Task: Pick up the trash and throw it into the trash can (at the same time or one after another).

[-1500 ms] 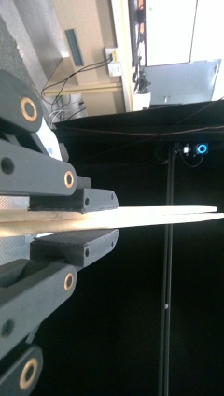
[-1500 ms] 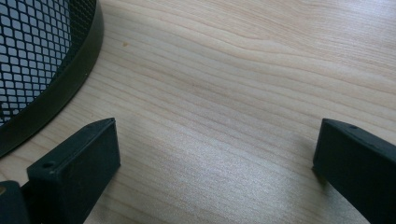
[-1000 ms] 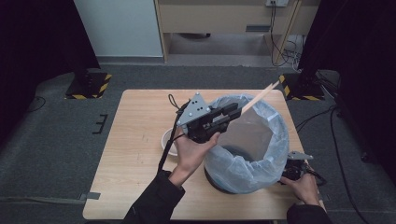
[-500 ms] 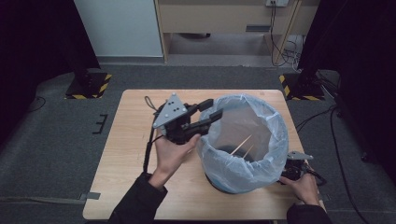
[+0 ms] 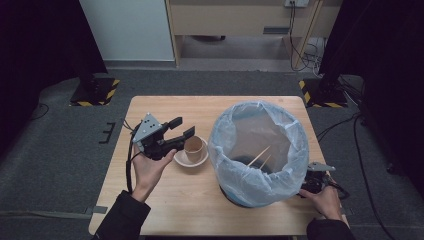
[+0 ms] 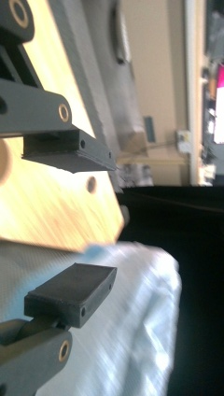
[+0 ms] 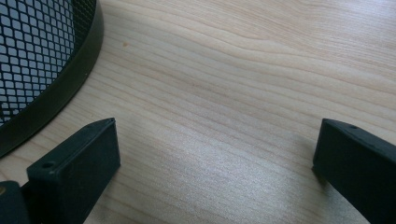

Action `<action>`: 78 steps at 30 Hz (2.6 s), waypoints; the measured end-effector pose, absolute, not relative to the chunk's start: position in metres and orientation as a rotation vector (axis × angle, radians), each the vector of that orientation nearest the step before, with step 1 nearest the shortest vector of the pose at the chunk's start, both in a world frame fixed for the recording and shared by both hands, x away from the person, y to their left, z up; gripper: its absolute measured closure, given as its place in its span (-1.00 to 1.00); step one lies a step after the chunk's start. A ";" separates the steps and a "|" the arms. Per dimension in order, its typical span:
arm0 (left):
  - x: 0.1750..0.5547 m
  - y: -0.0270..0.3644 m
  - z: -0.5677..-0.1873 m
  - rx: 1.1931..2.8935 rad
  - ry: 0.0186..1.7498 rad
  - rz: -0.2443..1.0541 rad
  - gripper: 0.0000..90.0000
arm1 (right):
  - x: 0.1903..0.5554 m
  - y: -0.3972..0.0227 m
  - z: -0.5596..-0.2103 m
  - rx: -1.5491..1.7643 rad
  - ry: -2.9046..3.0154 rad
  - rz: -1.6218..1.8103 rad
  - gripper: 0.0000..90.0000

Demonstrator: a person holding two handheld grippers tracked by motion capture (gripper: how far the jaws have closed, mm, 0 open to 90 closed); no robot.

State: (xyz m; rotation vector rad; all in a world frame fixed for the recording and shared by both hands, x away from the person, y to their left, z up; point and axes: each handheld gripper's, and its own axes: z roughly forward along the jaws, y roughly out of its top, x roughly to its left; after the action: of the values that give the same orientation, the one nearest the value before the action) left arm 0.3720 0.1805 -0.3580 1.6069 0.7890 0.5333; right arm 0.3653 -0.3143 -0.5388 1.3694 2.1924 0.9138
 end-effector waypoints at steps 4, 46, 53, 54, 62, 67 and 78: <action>0.382 0.192 -0.384 1.632 0.870 0.532 -0.14 | 0.365 -0.314 -0.539 1.370 2.192 0.914 -0.98; 0.435 0.192 -0.483 1.911 1.164 0.412 0.64 | 0.367 -0.313 -0.539 1.346 2.207 0.921 -0.98; 0.434 0.193 -0.481 1.910 1.164 0.384 0.87 | 0.367 -0.313 -0.539 1.347 2.207 0.921 -0.98; 0.433 0.193 -0.481 1.907 1.161 0.383 0.87 | 0.367 -0.313 -0.539 1.347 2.207 0.921 -0.98; 0.428 0.195 -0.465 1.862 1.125 0.411 0.89 | 0.367 -0.313 -0.539 1.345 2.209 0.922 -0.98; 0.421 0.206 -0.441 1.795 1.088 0.484 0.89 | 0.367 -0.313 -0.539 1.342 2.217 0.924 -0.98; 0.400 0.239 -0.394 1.603 1.050 0.554 0.89 | 0.366 -0.313 -0.539 1.338 2.221 0.927 -0.98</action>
State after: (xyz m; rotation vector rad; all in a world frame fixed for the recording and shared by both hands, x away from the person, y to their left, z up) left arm 0.3999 0.2391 -0.3942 1.6034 1.0495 0.5538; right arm 0.3658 -0.3126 -0.5389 1.3382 2.2213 0.9271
